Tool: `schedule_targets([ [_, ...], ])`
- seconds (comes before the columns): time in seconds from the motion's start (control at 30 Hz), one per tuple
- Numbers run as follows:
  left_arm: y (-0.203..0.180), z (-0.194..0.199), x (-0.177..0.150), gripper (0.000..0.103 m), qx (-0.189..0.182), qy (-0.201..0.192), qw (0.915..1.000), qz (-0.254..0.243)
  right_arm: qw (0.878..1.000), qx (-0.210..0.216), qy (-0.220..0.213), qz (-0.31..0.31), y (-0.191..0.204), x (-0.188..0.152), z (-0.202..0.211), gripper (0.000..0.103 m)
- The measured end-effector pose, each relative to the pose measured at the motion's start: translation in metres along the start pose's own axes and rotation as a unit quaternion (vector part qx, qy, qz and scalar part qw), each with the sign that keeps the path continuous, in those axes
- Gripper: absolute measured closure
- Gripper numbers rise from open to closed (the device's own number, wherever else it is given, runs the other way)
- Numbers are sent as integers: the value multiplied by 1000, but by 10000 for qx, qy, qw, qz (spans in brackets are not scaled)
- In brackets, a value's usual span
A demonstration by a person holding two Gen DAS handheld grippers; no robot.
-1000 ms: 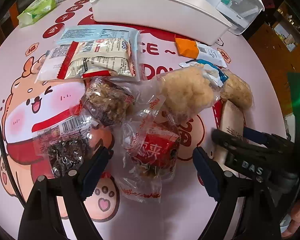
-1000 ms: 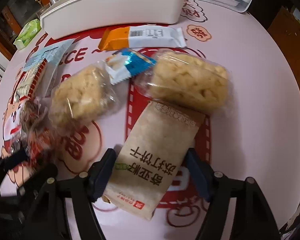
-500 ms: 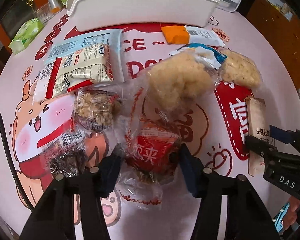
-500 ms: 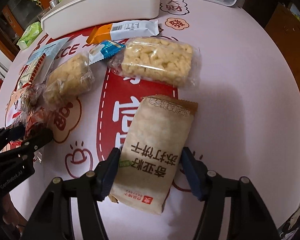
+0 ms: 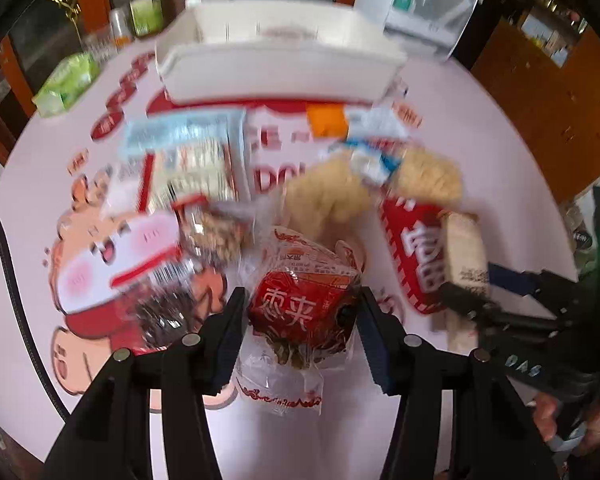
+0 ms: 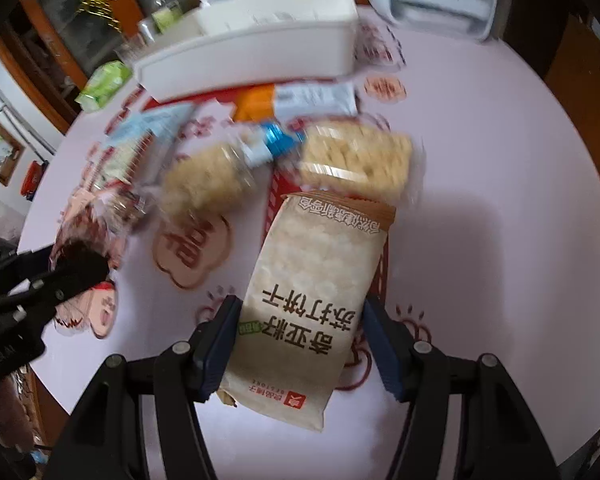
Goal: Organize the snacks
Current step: 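Carry both packets to the white tray and open both tools to drop them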
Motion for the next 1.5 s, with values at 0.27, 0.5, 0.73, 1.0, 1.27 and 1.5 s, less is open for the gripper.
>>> schedule_targets([
  [0.27,-13,80,61,51,74,-1024,9942,-328,9958,161,-888,156,5,62,58,41],
  [0.5,-9,150,125,51,355,-1867,9804,-526,9853,-46,-1685,276,-2,139,111,41],
  [0.73,1,183,202,51,695,-2158,9713,-721,9688,-403,-2432,263,-20,225,157,41],
  [1.0,-2,195,289,50,1004,-2446,9585,-1062,9618,-325,-2718,105,-19,314,163,41],
  [1.27,22,130,349,50,928,-2107,9683,-964,9717,-289,-2329,256,12,353,97,41],
  [1.5,50,40,366,50,911,-1425,9825,-783,9846,-420,-1654,382,33,359,9,40],
])
Point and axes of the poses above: each gripper's, at about its wrist camera, not at the fingertips, and z roughly against the way its jaws point, y to its left, x to its top, the point moved 8 cm from there along -z, roughly the way its jaws point, and after that the axes turned 10 degrees about -x, right-handed, at the moved point
